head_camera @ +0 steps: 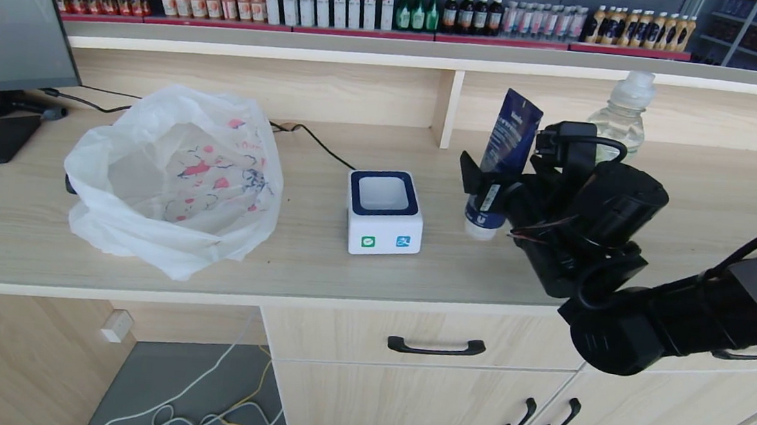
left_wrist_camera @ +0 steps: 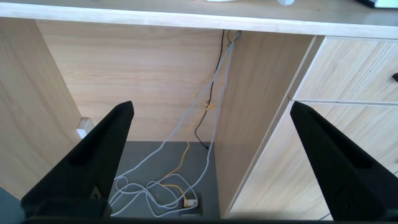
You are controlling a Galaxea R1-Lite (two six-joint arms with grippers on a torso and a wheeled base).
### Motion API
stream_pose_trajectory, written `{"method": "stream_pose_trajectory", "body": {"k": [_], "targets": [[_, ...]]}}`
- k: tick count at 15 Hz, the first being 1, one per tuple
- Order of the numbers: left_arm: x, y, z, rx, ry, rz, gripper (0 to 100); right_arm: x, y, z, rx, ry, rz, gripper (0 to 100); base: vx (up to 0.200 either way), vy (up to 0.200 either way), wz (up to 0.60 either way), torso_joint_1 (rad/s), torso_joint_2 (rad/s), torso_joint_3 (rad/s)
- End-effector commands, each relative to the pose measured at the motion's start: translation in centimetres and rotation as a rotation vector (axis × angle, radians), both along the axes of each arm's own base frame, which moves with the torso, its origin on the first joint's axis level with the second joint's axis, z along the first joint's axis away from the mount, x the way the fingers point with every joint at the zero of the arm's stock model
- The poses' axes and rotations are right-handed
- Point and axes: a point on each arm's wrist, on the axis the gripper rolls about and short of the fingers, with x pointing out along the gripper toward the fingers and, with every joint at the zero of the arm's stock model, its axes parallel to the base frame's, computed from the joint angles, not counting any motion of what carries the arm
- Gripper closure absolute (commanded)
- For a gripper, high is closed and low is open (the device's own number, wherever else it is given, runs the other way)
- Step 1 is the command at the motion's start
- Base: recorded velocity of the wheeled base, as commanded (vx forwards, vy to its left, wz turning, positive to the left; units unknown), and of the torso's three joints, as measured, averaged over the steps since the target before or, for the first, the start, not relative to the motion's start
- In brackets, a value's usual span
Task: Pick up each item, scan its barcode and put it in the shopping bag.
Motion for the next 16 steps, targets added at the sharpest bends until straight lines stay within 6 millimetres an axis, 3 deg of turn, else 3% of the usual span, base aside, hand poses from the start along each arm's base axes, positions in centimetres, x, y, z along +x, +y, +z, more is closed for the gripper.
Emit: {"method": "stream_pose_trajectory", "body": {"k": [1, 16], "targets": [[0.0, 0.0, 0.0, 0.0, 0.0, 0.001, 0, 0.2, 0.1, -0.2, 0.001, 0.005, -0.001, 0, 0.0, 0.0, 0.0, 0.0, 0.0, 0.0], [0.0, 0.0, 0.0, 0.0, 0.0, 0.001, 0, 0.8, 0.2, -1.7, 0.006, 0.034, -0.012, 0, 0.0, 0.0, 0.0, 0.0, 0.0, 0.0]]}}
